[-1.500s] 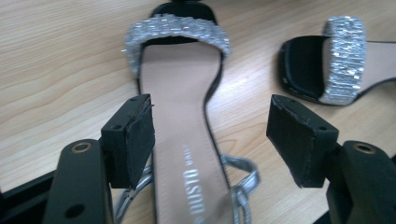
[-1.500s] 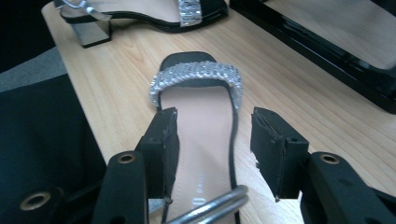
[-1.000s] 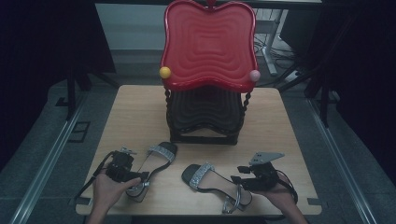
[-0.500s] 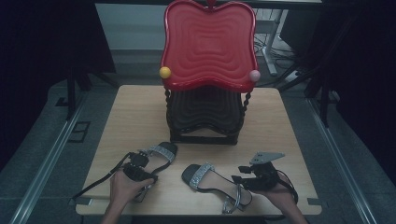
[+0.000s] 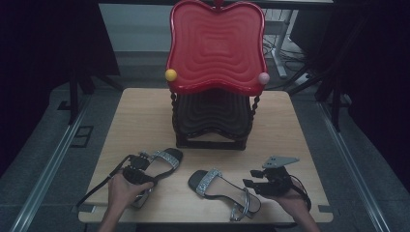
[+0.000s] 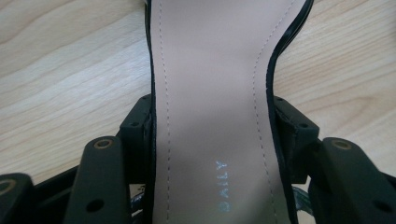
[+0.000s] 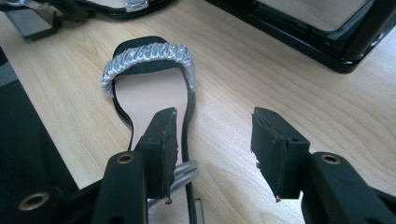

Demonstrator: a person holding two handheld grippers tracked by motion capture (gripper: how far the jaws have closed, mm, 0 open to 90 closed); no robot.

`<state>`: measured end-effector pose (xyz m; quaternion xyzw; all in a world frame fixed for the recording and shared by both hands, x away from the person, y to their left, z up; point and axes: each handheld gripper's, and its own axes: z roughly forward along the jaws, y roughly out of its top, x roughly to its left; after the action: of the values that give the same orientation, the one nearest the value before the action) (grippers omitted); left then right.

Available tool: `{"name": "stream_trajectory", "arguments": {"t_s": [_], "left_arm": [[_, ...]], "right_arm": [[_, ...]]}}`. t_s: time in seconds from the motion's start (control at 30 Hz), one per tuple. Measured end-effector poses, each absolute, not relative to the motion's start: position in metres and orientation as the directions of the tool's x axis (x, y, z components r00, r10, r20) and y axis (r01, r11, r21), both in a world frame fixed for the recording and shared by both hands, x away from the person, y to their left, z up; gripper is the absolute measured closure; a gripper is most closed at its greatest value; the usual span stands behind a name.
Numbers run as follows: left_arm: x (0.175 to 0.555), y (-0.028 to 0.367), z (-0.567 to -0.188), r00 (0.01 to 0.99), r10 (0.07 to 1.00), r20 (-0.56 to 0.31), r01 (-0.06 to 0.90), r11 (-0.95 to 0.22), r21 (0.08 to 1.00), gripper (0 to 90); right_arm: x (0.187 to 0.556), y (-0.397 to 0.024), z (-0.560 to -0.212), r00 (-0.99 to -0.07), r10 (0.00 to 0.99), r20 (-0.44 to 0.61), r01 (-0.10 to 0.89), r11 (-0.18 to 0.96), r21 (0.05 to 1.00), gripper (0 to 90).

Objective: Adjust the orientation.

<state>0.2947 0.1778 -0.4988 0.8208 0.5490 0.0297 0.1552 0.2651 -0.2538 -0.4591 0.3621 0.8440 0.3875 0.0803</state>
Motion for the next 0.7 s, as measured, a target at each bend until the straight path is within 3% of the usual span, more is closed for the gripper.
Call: {"name": "stream_trajectory", "arguments": {"t_s": [0.27,0.7], "left_arm": [[0.282,0.225,-0.463,0.382,0.864,-0.329,0.891,-0.248,0.381,42.4],[0.273,0.284,-0.420,0.364,0.794,-0.488,0.856,-0.079,0.510,42.4]], "right_arm": [[0.267,-0.260,-0.457,-0.708,0.689,0.156,0.557,0.408,0.723,51.1],[0.272,-0.274,-0.459,-0.683,0.702,0.204,0.586,0.359,0.726,51.3]]}}
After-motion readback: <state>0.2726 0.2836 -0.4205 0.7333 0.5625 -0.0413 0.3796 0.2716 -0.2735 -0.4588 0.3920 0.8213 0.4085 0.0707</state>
